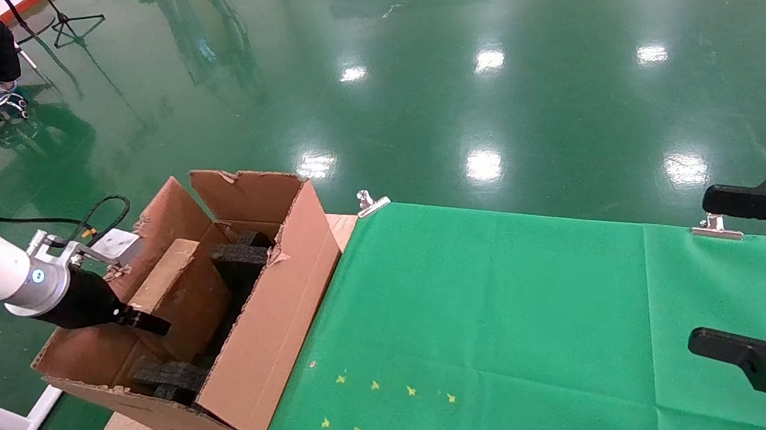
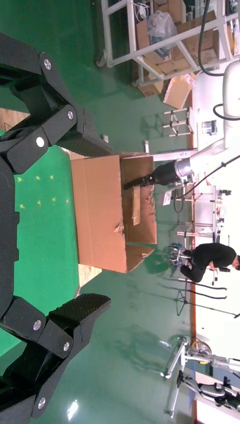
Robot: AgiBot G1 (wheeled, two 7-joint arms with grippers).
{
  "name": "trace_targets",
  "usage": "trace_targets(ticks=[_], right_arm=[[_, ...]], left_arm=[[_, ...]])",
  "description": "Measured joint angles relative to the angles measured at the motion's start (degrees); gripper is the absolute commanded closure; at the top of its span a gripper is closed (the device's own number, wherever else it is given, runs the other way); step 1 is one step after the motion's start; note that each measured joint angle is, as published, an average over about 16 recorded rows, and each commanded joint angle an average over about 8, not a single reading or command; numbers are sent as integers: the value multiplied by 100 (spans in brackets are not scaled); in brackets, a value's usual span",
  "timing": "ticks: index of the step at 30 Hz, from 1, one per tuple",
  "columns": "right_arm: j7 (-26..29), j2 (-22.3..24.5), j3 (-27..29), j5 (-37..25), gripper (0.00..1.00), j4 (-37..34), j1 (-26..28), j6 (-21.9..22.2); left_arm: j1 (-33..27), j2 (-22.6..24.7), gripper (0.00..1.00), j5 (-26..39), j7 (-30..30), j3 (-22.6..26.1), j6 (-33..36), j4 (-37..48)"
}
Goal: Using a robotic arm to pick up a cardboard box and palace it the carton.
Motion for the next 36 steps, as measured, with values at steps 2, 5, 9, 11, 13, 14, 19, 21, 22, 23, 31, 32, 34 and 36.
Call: trace_targets(ticks=[2, 5, 9, 11, 13, 14, 19, 21, 22, 23, 31, 32, 34, 36], right_arm=[[0, 0, 0, 0, 0, 0, 0, 0], [0, 0, 0, 0, 0, 0, 0, 0], [0, 0, 0, 0, 0, 0, 0, 0], [0, 0, 0, 0, 0, 0, 0, 0], [0, 0, 0, 0, 0, 0, 0, 0], [0, 0, 0, 0, 0, 0, 0, 0], [0, 0, 0, 0, 0, -1, 0, 1], [0, 0, 0, 0, 0, -1, 0, 1], [0, 0, 0, 0, 0, -1, 0, 1], [0, 0, 0, 0, 0, -1, 0, 1], [0, 1, 0, 1, 0, -2, -1, 2], [0, 1, 0, 1, 0, -2, -1, 2], [0, 1, 0, 1, 0, -2, -1, 2], [0, 1, 0, 1, 0, -2, -1, 2]], left_arm=[[-36, -14, 0, -15, 20, -12, 6, -35], [-116, -68, 0, -79, 77, -59, 27, -129], [-259, -225, 0, -288, 232, -200, 100, -375], [-333, -350, 0, -463, 351, -312, 165, -556], [-399, -503, 0, -679, 492, -445, 234, -777], [-428, -580, 0, -787, 561, -512, 269, -887], [-527, -981, 0, -1359, 889, -849, 431, -1456], [-539, -1117, 0, -1557, 998, -961, 482, -1654], [-537, -1169, 0, -1632, 1040, -1005, 504, -1725], [-535, -1220, 0, -1708, 1080, -1047, 522, -1798], [-403, -1372, 0, -2030, 1242, -1270, 589, -2164], [-364, -1367, 0, -2057, 1257, -1302, 602, -2195], [-279, -1352, 0, -2120, 1293, -1377, 633, -2264], [-175, -1336, 0, -2199, 1339, -1471, 674, -2352]])
